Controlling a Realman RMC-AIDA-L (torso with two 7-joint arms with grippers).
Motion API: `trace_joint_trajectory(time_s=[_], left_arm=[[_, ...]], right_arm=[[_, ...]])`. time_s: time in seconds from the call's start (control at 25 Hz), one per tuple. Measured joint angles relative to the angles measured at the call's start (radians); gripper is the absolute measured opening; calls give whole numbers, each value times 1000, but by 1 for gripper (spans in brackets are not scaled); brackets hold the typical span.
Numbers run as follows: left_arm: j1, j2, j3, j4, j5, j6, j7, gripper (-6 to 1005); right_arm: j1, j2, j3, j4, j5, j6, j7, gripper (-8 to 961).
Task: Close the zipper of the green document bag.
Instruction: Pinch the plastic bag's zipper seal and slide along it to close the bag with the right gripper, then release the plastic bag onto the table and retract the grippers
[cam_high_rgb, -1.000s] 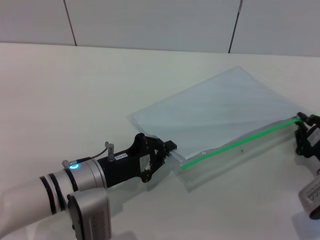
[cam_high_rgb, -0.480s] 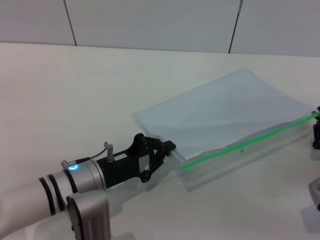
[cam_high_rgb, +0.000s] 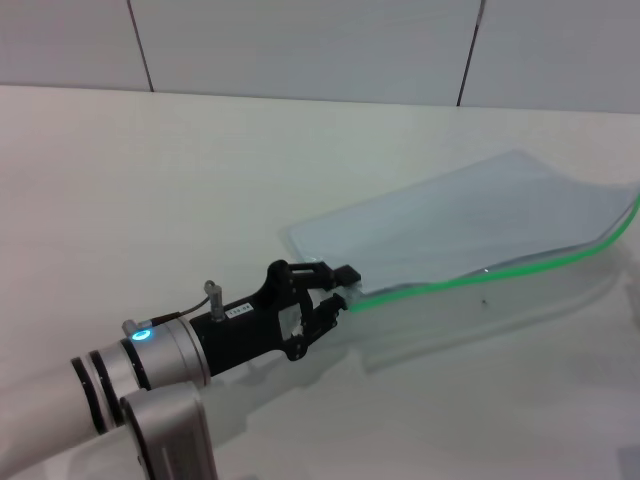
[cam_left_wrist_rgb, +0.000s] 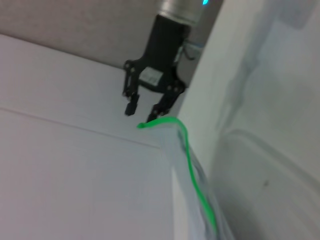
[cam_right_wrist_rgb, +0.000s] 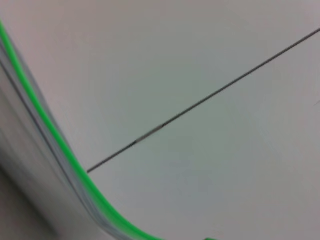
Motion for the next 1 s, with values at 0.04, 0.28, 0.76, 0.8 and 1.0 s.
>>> trace_joint_trajectory(time_s=[0.04,0.28,0.76,0.8,1.0], left_arm=[[1,0,-1,0,-4,6,0,112],[32,1,-12,0,-84,102,-1,338],[101,8,-11,-11,-334,326,-79,465],[101,9,-11,-11,-366,330,-95,465],[102,9,-11,-12,-552,336,-185,465]], right_arm=[[-5,0,-8,0,0,-16,8,210],[-27,0,-22,5,8,-119,97,408],[-50,0,-36,15,62,-234,301,705],[-50,0,-36,15,63,-234,321,708],[-50,0,-36,24,62,-234,441,710]])
